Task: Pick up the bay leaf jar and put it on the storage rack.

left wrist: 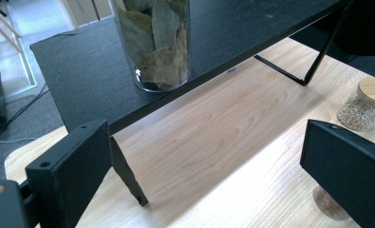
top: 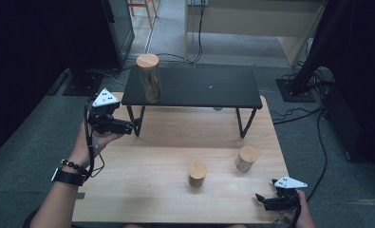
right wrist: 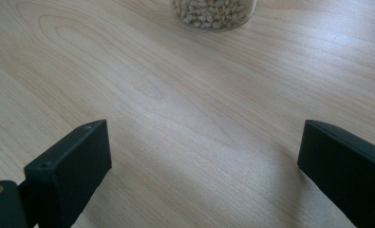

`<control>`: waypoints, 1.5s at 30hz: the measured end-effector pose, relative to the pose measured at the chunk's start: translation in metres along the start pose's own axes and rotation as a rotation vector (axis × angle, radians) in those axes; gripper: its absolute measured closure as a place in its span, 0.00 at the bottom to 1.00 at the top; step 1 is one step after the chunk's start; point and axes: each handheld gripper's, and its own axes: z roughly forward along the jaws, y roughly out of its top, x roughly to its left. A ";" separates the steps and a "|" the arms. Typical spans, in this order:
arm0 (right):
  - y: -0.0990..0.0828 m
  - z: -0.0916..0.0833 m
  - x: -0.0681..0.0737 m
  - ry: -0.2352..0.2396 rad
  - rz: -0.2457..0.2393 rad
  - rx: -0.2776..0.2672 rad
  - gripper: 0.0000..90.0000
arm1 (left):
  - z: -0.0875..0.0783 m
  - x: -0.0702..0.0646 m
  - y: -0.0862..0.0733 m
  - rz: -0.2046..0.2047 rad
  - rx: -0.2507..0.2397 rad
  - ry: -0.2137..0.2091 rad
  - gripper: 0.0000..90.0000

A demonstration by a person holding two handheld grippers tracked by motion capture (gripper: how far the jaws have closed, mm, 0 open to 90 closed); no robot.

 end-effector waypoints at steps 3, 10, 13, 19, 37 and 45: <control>0.000 0.000 0.000 0.000 -0.001 0.002 0.04 | -0.002 0.000 -0.004 -0.002 -0.010 0.002 0.04; 0.000 0.000 0.000 -0.001 0.001 0.002 0.04 | -0.001 -0.003 -0.014 -0.003 -0.009 0.007 0.04; 0.001 0.000 0.000 -0.001 0.000 0.003 0.04 | 0.001 -0.003 -0.019 -0.010 -0.007 0.004 0.04; 0.001 0.000 0.000 -0.002 -0.001 0.004 0.04 | 0.003 -0.008 -0.028 -0.006 0.005 0.009 0.04; 0.000 0.000 0.001 -0.003 -0.002 0.002 0.04 | 0.002 -0.019 -0.061 -0.027 0.001 0.010 0.04; 0.001 0.000 0.001 -0.005 -0.003 0.004 0.04 | 0.008 -0.023 -0.084 -0.034 0.004 0.004 0.04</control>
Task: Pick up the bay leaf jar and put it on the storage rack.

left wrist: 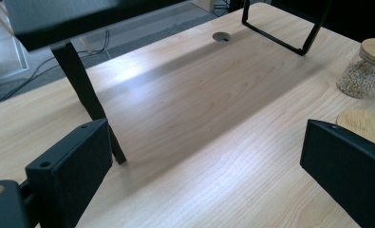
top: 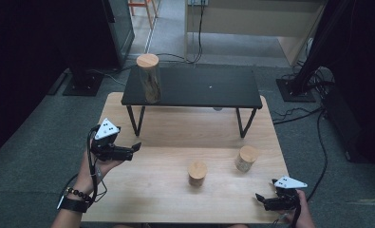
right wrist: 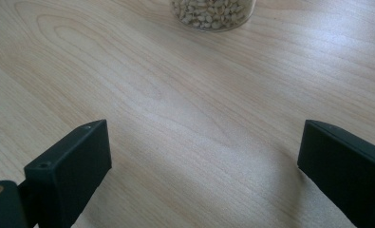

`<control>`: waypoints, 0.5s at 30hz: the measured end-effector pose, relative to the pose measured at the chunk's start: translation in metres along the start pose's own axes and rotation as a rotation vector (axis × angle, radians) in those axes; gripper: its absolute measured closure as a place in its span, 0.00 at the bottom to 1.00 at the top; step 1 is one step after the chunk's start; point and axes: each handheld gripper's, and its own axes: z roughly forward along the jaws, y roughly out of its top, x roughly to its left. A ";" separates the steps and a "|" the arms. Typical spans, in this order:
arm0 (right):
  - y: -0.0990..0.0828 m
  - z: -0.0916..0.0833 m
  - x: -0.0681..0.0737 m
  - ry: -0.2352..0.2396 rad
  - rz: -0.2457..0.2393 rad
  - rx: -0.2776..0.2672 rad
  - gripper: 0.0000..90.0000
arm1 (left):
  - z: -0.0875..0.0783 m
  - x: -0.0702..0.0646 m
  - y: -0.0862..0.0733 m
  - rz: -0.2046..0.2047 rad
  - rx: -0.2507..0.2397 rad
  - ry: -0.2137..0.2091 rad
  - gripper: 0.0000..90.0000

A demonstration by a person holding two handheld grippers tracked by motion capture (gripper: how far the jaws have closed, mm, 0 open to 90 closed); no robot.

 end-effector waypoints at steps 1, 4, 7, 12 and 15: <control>0.000 0.000 0.000 0.000 -0.001 0.000 0.04 | 0.001 0.000 -0.003 -0.006 0.001 0.000 0.04; 0.000 0.000 0.000 0.001 0.002 0.000 0.04 | 0.003 0.001 -0.011 -0.014 0.003 0.003 0.04; 0.000 0.000 0.000 0.001 0.002 0.001 0.04 | 0.003 0.001 -0.018 -0.019 -0.001 0.007 0.04; 0.001 0.000 0.000 0.001 0.002 0.002 0.04 | 0.003 0.002 -0.026 -0.033 -0.005 0.006 0.04; 0.001 0.001 -0.001 0.002 0.001 0.002 0.04 | 0.004 0.002 -0.030 -0.037 0.000 0.006 0.04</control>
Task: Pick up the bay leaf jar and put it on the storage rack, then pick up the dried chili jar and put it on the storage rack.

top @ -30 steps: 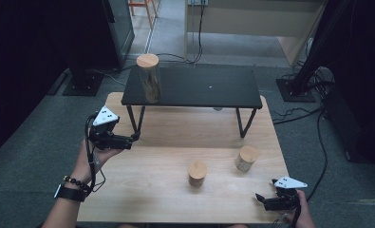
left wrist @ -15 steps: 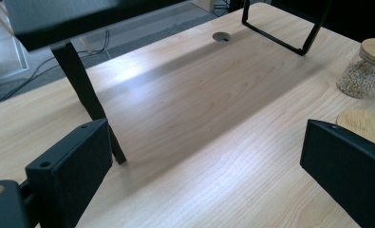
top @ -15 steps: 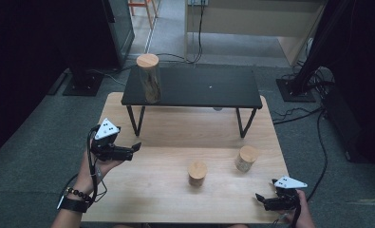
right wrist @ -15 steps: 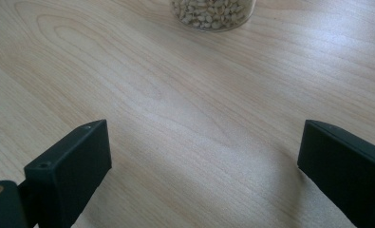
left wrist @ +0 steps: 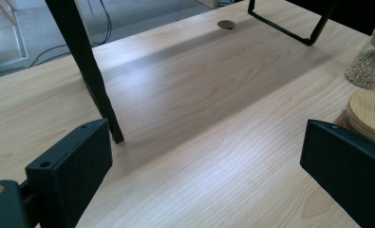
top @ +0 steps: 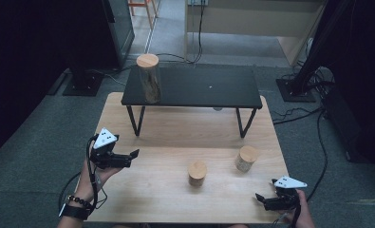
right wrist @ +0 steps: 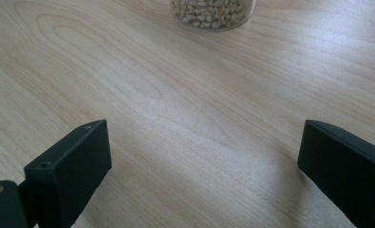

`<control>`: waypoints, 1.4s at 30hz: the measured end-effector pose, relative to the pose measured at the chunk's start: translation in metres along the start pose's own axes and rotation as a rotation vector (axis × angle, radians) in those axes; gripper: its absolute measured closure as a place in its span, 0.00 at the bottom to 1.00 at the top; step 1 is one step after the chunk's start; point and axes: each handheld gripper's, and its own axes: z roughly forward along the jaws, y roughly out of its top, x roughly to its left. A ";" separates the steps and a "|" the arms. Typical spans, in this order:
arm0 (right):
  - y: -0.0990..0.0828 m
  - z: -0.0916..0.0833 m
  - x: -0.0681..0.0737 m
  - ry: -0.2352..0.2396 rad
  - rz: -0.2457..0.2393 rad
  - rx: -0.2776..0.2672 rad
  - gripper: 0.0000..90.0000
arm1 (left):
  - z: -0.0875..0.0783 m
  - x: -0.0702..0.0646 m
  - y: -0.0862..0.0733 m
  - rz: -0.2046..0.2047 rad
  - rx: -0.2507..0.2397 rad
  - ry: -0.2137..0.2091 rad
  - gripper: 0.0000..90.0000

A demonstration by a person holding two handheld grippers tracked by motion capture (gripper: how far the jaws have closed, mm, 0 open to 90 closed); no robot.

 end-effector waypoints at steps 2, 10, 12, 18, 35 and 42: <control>0.000 0.000 0.000 0.000 0.000 0.001 0.04 | 0.001 0.000 -0.002 -0.003 0.005 0.000 0.04; 0.000 0.000 0.000 -0.001 0.001 0.002 0.04 | 0.003 0.001 -0.011 -0.015 0.012 0.003 0.04; 0.000 0.000 0.001 -0.003 0.001 0.002 0.04 | 0.004 0.001 -0.014 -0.018 0.014 0.001 0.04; 0.000 0.000 0.001 -0.003 0.001 0.003 0.04 | 0.006 0.002 -0.020 -0.028 0.015 0.000 0.04; 0.001 0.000 0.000 -0.004 0.003 0.004 0.04 | 0.013 0.002 -0.044 -0.057 0.020 -0.002 0.04; 0.000 0.000 0.001 -0.006 0.001 0.003 0.04 | 0.018 0.004 -0.059 -0.083 0.022 -0.006 0.04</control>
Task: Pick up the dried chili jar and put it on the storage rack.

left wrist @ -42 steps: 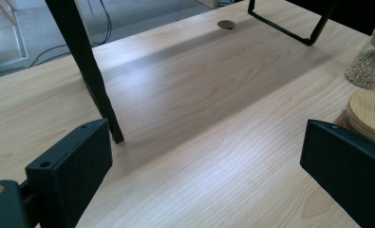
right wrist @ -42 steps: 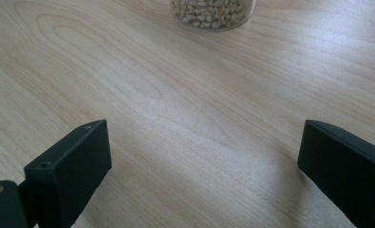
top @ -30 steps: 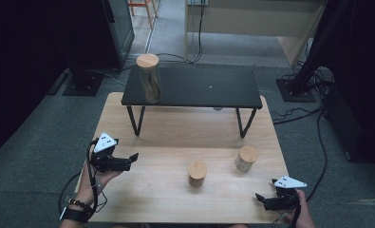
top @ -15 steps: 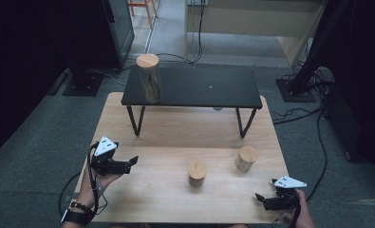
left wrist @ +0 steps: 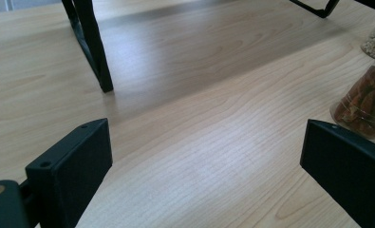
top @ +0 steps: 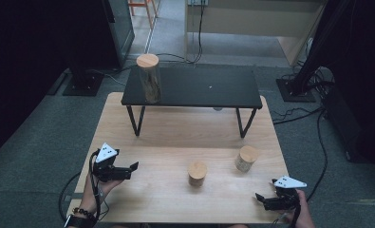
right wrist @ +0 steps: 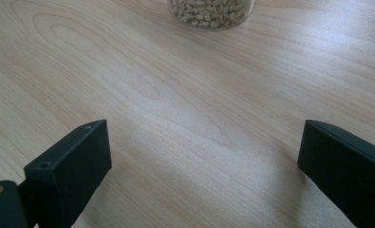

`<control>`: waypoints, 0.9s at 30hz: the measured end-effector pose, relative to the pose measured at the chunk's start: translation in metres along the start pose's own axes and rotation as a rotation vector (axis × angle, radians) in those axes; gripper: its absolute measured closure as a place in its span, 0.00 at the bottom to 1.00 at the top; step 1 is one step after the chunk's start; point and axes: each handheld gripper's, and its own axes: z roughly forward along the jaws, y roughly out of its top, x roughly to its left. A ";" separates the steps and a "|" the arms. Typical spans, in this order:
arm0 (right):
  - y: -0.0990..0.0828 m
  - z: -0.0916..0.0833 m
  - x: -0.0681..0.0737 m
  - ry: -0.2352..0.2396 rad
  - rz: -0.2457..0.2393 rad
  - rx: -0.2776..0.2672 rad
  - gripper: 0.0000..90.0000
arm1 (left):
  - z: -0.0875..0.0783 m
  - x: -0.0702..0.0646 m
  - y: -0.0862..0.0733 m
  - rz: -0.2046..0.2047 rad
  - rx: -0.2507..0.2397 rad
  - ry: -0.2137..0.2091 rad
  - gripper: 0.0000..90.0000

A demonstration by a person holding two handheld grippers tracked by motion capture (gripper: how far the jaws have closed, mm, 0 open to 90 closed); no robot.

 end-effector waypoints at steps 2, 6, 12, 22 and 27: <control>0.000 0.000 0.000 0.000 0.001 0.000 0.04 | 0.001 0.001 -0.004 -0.005 0.003 -0.002 0.04; 0.000 0.000 0.001 -0.005 0.003 -0.001 0.04 | 0.002 0.003 -0.010 -0.014 0.006 -0.004 0.04; -0.002 -0.001 0.004 -0.018 -0.010 -0.013 0.04 | 0.003 0.005 -0.019 -0.024 0.002 -0.009 0.04; -0.012 -0.007 0.017 -0.067 -0.049 -0.066 0.04 | 0.002 0.007 -0.035 -0.041 -0.015 -0.007 0.04; -0.012 -0.011 0.017 -0.073 -0.037 -0.080 0.04 | 0.001 0.009 -0.044 -0.055 -0.029 -0.009 0.04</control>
